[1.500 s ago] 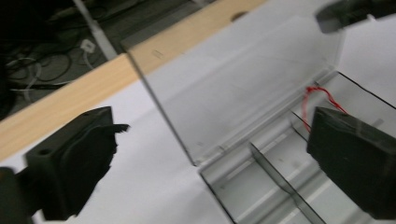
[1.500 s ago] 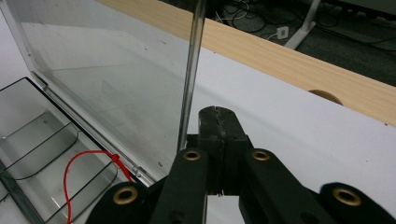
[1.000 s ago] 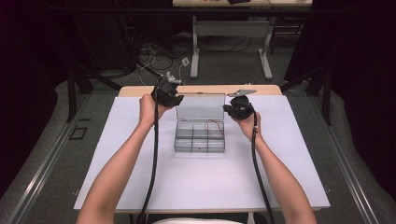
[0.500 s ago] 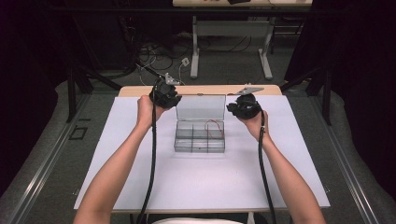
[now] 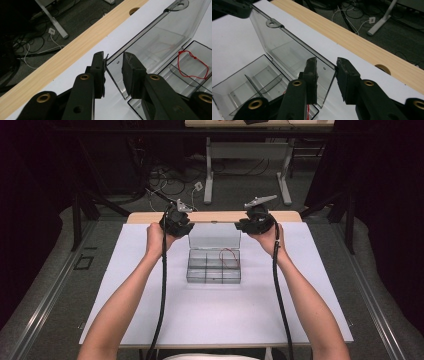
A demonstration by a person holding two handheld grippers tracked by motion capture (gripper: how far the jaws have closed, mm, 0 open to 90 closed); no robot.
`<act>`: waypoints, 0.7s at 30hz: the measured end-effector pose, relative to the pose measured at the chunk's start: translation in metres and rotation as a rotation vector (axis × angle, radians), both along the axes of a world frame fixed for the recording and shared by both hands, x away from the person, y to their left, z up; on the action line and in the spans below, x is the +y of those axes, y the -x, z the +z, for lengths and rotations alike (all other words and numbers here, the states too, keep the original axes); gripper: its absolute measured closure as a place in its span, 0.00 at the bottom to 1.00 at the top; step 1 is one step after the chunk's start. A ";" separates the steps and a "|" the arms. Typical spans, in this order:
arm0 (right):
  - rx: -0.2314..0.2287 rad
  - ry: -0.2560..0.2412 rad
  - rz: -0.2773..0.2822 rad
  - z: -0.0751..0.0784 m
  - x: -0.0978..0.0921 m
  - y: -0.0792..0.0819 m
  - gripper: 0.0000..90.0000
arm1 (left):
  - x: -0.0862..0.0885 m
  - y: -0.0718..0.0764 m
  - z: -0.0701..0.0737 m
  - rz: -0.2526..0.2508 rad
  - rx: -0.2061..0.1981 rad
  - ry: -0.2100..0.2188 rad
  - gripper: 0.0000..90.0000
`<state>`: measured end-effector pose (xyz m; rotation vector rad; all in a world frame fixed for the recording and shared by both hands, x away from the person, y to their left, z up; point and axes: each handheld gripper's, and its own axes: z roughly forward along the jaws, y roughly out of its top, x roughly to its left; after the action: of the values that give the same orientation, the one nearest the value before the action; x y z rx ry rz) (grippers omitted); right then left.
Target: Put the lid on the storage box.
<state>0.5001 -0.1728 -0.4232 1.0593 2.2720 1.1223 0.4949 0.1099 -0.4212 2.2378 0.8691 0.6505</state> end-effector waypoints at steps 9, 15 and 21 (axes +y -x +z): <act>-0.009 0.035 0.004 0.001 0.001 0.003 0.85 | -0.003 -0.003 -0.002 -0.031 0.002 -0.030 0.71; -0.007 0.049 0.004 0.002 0.002 0.008 0.85 | 0.000 0.001 0.001 -0.045 0.029 -0.021 0.76; -0.013 0.076 0.017 0.003 0.003 0.016 0.86 | 0.004 0.009 0.002 -0.069 0.028 -0.020 0.78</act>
<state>0.4839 -0.1695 -0.4202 1.0025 2.2985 1.0379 0.4862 0.1140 -0.4194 2.2894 0.7990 0.5999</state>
